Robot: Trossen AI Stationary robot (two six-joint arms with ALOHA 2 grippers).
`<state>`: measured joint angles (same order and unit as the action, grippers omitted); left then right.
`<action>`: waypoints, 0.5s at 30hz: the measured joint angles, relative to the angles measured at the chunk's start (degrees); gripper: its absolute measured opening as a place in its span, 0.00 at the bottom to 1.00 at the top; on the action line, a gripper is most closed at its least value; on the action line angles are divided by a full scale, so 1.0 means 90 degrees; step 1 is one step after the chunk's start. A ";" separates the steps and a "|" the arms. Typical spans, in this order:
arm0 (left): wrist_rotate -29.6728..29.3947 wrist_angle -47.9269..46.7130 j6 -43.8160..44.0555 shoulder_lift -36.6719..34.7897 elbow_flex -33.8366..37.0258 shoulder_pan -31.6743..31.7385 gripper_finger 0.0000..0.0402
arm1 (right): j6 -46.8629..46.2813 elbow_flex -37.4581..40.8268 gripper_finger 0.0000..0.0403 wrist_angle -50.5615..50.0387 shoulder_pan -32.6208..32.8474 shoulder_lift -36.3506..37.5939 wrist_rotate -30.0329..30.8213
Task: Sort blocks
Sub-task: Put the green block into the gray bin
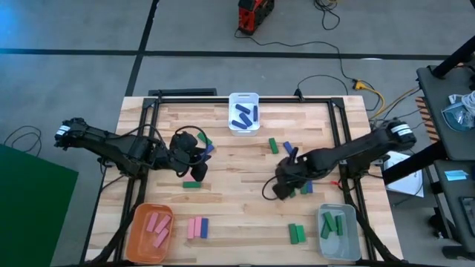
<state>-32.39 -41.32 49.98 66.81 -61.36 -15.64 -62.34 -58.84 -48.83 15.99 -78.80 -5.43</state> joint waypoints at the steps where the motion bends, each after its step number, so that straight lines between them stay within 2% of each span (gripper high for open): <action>1: 0.0001 -0.0002 0.0000 0.0000 0.0000 0.0000 0.35 | 0.0267 -0.0106 0.24 -0.0241 0.0120 0.0107 -0.0033; 5: 0.0001 -0.0001 0.0000 0.0000 0.0000 0.0007 0.35 | 0.1249 -0.0569 0.24 -0.1270 0.0745 0.0481 -0.0063; 9: 0.0001 -0.0005 0.0000 0.0000 0.0000 0.0010 0.35 | 0.1688 -0.0818 0.24 -0.2070 0.1534 0.0680 -0.0064; 15: -0.0001 -0.0005 0.0000 0.0000 0.0000 0.0010 0.35 | 0.2110 -0.0825 0.24 -0.2161 0.2932 0.0770 -0.0097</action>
<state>-32.40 -41.36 49.98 66.81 -61.36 -15.55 -43.35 -66.26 -68.28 42.38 -71.87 -6.30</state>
